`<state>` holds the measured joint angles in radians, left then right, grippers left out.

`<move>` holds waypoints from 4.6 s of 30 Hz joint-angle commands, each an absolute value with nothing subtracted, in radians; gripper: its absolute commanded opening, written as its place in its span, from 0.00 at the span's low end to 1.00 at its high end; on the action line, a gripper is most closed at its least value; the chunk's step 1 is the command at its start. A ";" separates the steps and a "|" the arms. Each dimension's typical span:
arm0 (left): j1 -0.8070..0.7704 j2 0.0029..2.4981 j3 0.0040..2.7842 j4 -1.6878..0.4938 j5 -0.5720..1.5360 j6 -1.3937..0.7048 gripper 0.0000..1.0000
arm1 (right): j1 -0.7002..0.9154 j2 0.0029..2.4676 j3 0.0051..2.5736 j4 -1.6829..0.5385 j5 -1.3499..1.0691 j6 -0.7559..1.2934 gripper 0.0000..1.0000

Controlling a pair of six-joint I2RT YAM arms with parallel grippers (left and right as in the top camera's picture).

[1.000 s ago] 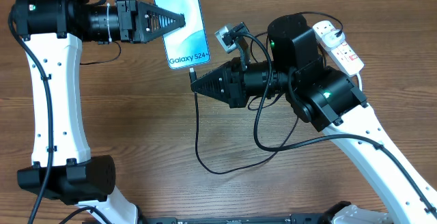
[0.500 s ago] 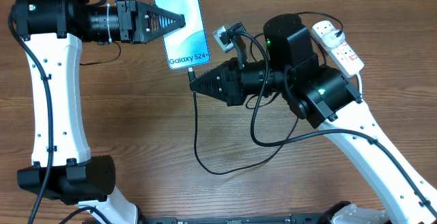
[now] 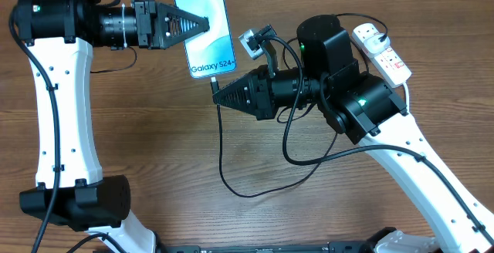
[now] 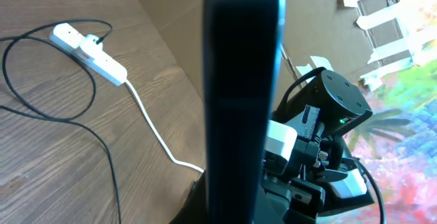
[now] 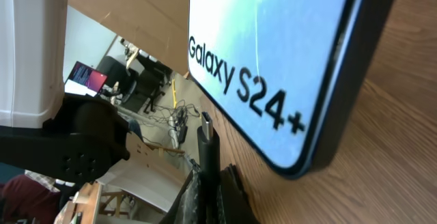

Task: Plug charger to phone and switch on socket
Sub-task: 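Push the USB-C connector up into the phone's port with the right gripper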

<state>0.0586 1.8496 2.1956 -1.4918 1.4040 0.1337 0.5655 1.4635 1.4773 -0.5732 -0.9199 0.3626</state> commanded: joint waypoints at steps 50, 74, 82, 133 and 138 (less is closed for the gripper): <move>0.052 1.839 2.220 -1.492 1.464 0.142 0.04 | 0.541 1.463 1.494 -0.569 -0.904 0.345 0.04; 0.052 1.839 2.220 -1.492 1.487 0.142 0.04 | 0.545 1.466 1.494 -0.547 -0.921 0.368 0.04; 0.052 1.839 2.220 -1.492 1.511 0.143 0.04 | 0.545 1.467 1.494 -0.546 -0.921 0.368 0.04; 0.004 1.839 2.220 -1.599 1.402 0.225 0.04 | 0.530 1.467 1.494 -0.490 -0.918 0.374 0.04; 0.004 1.839 2.220 -1.614 1.401 0.233 0.04 | 0.495 1.467 1.494 -0.487 -0.919 0.374 0.04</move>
